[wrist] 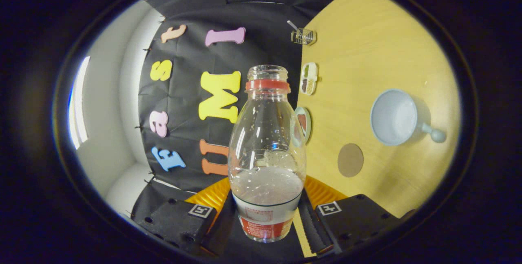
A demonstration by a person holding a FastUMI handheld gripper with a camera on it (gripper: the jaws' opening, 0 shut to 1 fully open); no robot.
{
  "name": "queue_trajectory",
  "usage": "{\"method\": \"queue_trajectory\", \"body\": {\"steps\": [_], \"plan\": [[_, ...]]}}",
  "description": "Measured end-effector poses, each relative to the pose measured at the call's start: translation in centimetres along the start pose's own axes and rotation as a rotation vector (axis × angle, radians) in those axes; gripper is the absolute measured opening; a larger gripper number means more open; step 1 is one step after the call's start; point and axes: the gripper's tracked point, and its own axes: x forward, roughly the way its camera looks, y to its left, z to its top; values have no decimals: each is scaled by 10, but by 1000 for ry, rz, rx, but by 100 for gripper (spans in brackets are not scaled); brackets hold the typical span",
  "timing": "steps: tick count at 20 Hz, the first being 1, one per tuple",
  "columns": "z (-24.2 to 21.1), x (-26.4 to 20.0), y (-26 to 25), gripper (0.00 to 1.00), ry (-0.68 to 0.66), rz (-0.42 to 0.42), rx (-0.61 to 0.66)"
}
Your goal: Take the bottle from table, then pour the juice into the cup, finally place the bottle on the coaster
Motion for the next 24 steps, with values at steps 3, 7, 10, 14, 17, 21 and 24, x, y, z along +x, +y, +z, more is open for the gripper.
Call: {"method": "queue_trajectory", "body": {"steps": [3,7,10,14,17,21,24], "plan": [[4,-1,-9,78,-15,-50,-130],[23,-8,-12,79,-59,-130,-397],[36,-21,5,79,-129,-145,-623],[37,-12,22,79,-199,-83,-798],[32,0,11,79,-210,-106,-926],[39,4,5,79,-275,-176,-1151],[40,12,10,80,-316,-164,-1253]]}}
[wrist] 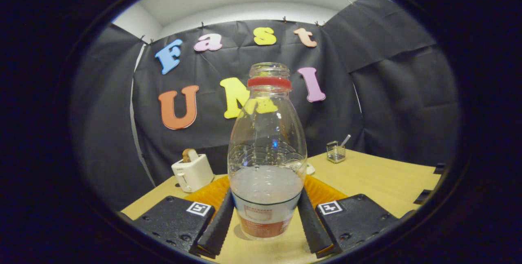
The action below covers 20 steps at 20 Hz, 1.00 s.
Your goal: Take the bottle from table, then pour the juice into the cup, finally place the bottle on the coaster
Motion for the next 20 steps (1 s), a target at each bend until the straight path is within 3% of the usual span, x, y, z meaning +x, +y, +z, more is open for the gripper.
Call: {"method": "queue_trajectory", "body": {"steps": [16,20], "plan": [[-111,71,58,81,75,42,-133],[-127,82,63,81,86,52,-99]]}}
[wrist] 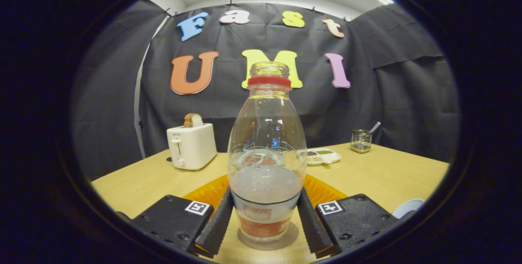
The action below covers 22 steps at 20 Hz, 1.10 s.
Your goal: Take the bottle from table, then pour the juice into the cup, finally place the bottle on the coaster
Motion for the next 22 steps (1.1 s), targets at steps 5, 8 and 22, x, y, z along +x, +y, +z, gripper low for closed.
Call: {"method": "queue_trajectory", "body": {"steps": [5,8,22], "plan": [[-11,4,-7,83,10,-31,1],[-10,2,-9,89,1,-23,13],[37,-37,-7,100,-28,18,7]]}}
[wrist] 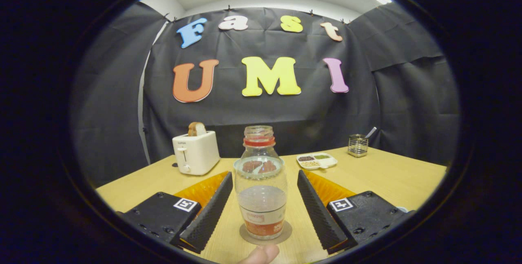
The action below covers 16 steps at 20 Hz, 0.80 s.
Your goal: Take the bottle from table, then pour the juice into the cup, finally place the bottle on the coaster
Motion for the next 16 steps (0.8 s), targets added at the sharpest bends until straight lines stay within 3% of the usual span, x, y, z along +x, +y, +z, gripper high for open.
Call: {"method": "queue_trajectory", "body": {"steps": [3,6,14,16], "plan": [[22,-16,-1,100,-16,-6,-6],[46,-32,7,100,-30,42,-16],[113,-103,-12,100,-101,74,65],[123,-120,-16,100,-85,70,7]]}}
